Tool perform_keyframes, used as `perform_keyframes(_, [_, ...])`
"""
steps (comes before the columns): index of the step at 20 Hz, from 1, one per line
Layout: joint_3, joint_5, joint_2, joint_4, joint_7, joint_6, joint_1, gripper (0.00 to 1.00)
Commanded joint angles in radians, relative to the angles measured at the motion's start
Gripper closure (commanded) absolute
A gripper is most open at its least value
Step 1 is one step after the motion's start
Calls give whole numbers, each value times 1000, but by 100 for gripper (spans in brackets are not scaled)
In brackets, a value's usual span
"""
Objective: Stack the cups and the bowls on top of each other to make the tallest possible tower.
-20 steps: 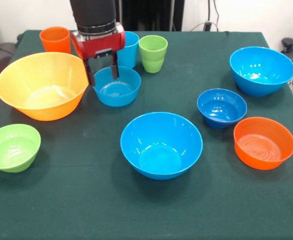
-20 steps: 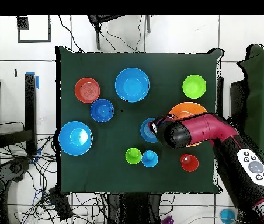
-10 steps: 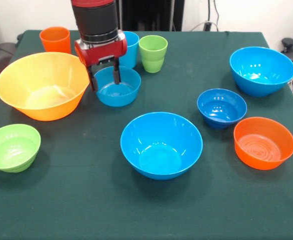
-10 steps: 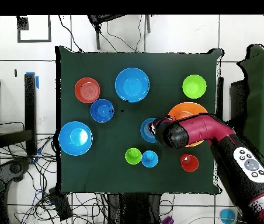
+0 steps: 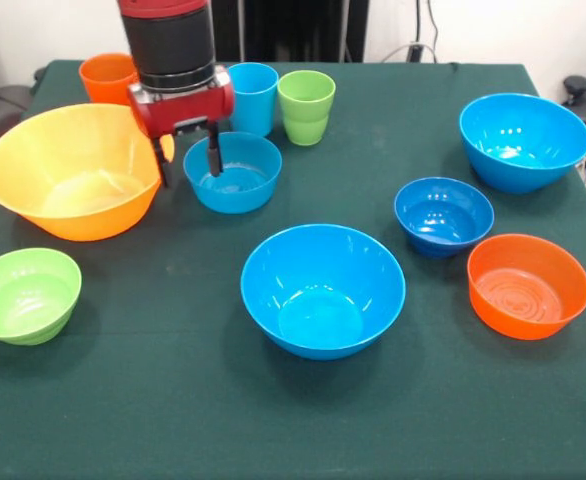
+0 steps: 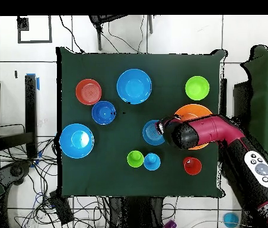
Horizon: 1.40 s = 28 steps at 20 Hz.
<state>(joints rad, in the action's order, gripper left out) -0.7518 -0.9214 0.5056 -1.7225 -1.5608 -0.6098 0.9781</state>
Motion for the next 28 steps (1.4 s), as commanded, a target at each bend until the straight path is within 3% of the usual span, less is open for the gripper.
perform_keyframes(1, [-36,7,3,72,375,-131,44,0])
perform_keyframes(8, [-53,32,8,64,393,-154,88,0])
perform_keyframes(28, [-54,35,8,59,379,-164,76,0])
